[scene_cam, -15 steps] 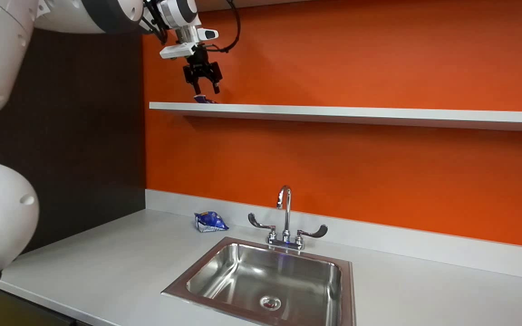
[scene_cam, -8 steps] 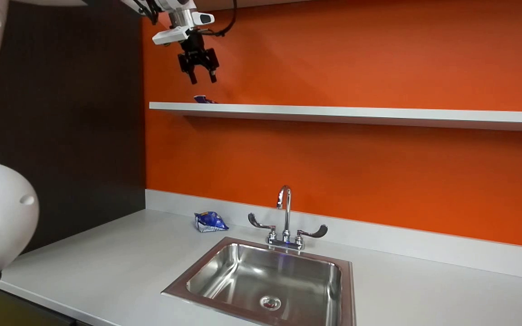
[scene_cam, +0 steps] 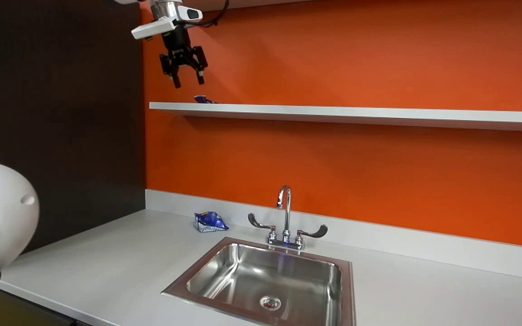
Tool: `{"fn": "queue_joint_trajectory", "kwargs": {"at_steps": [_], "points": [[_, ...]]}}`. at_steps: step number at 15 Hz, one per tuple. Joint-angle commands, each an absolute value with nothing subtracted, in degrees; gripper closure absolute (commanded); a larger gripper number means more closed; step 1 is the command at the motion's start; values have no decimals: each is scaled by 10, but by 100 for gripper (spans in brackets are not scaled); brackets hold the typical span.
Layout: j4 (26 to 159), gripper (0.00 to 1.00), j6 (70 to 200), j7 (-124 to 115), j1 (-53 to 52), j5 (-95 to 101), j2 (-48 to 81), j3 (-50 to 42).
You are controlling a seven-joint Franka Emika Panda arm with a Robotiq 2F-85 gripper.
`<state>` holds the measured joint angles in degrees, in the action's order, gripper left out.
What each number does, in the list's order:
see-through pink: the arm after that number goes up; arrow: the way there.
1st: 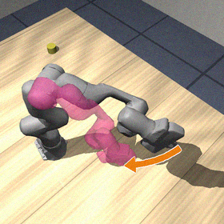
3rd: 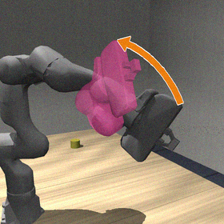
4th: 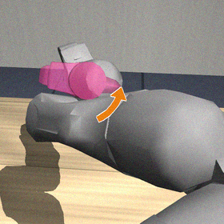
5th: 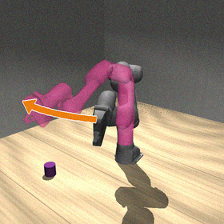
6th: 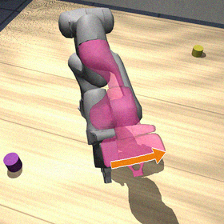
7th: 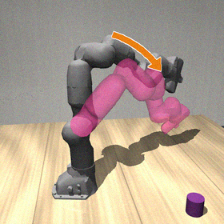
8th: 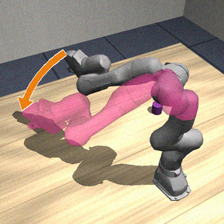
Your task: Pick up the purple object from the counter and put it on top of the shelf
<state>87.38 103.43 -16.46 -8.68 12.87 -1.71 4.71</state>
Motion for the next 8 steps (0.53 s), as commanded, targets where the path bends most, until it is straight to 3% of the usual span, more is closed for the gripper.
{"fn": "queue_joint_trajectory", "kwargs": {"at_steps": [1, 8], "points": [[1016, 0, 1038, -104, -78, 93, -104, 53], [1235, 0, 1068, -77, -77, 32, -207, 51]]}}
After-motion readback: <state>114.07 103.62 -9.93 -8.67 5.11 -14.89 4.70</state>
